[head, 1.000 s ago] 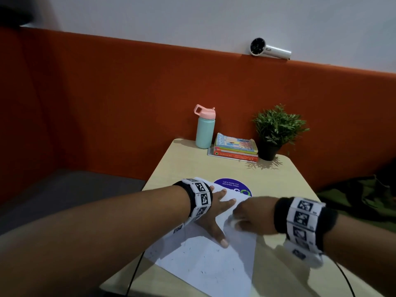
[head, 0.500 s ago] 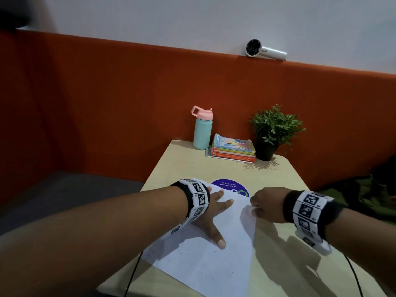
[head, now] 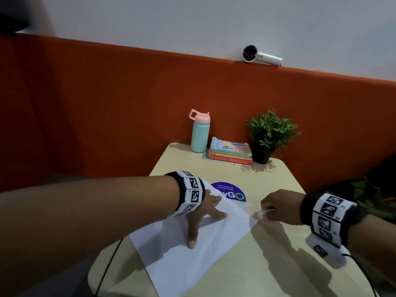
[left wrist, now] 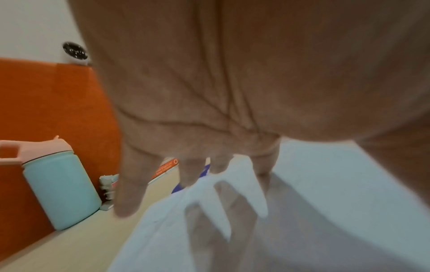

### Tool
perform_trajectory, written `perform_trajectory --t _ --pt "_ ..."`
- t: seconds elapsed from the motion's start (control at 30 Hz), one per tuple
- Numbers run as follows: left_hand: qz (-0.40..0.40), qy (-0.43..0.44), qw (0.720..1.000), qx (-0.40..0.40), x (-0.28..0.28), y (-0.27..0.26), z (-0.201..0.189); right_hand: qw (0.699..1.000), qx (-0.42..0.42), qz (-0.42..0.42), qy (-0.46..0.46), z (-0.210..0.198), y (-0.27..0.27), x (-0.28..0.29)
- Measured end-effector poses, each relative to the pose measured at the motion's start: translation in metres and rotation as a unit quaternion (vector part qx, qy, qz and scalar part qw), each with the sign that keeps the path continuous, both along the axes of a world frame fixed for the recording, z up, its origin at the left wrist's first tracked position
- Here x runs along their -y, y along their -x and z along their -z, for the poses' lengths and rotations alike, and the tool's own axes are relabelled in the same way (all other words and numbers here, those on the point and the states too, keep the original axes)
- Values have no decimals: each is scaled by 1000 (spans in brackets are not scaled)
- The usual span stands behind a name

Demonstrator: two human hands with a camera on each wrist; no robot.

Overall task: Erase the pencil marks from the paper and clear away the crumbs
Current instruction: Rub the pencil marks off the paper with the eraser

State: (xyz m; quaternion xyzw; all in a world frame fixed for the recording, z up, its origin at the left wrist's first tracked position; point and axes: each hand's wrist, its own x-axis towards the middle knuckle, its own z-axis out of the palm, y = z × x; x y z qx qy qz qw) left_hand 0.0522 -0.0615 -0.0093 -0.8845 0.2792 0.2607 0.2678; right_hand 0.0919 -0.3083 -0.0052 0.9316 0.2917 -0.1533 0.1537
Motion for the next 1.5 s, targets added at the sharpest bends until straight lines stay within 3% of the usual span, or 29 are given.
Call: perform_trajectory --t 0.13,0.23,0.3,0.5,0.67,0.83,1.03,1.23,1.4,1.5 --pt "-111 47 993 4 8 6 -5 999 -26 -5 -43 6 13 3" --pt "-207 98 972 44 10 10 12 996 -32 -17 -87 6 20 -6" --pt "-231 103 966 61 6 8 25 994 -34 -38 -93 3 23 -11" --pt "-84 110 990 -22 -18 5 14 986 -20 -101 -129 1 31 -14" --pt "-127 123 983 -51 -11 9 9 977 -34 -104 -181 2 44 -29" --pt "-93 117 989 -1 1 14 28 984 -45 -106 -138 4 48 -56" --pt "-63 87 994 -2 5 -1 12 991 -57 -83 -90 5 34 -69" --pt "-79 143 987 9 2 4 29 989 -45 -82 -118 14 42 -68" --pt "-68 144 987 17 2 5 29 978 -123 -105 -131 16 59 -70" --pt "-79 136 987 12 -1 0 34 985 -89 -69 -128 12 39 -73"
